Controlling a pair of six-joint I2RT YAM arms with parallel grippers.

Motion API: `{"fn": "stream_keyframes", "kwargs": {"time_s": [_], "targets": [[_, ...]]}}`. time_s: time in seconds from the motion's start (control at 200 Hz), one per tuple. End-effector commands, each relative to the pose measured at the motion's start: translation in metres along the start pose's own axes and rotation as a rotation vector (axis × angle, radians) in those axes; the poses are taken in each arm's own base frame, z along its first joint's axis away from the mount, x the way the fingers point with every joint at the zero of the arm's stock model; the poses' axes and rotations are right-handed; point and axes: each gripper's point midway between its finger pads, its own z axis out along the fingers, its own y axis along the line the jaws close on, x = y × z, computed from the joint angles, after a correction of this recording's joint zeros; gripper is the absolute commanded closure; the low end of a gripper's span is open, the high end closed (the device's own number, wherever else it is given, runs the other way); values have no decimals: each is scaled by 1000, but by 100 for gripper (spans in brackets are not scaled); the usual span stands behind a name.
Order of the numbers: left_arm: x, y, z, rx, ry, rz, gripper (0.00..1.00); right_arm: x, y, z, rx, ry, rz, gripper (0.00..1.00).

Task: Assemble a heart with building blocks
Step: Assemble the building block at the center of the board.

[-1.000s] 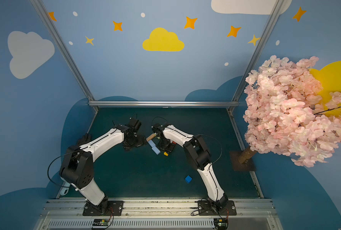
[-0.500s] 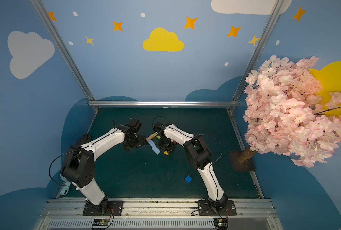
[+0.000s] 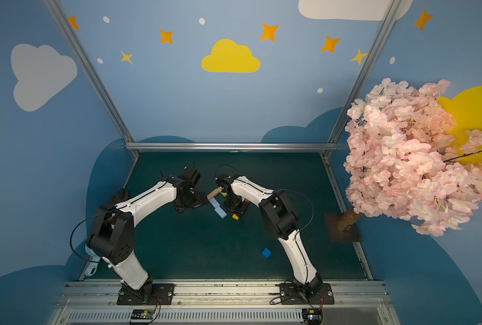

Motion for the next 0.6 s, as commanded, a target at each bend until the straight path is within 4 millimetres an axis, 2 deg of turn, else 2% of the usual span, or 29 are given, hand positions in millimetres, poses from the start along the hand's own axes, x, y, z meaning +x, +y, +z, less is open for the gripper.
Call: {"fn": "stream_keyframes", "kwargs": {"time_s": [0.0,0.275,0.48,0.596], "targets": [[-1,0,6,-2,17,-5,0,-3,-4,10,37,9,1,100],[1,1,7,-5,23,-1,0,-1,-8,17,44,15,6,100],[4,4,8,-9,27,3,0,-3,-7,21,35,15,10,87],[4,6,7,-12,27,5,0,-1,-5,26,27,28,12,69]]}}
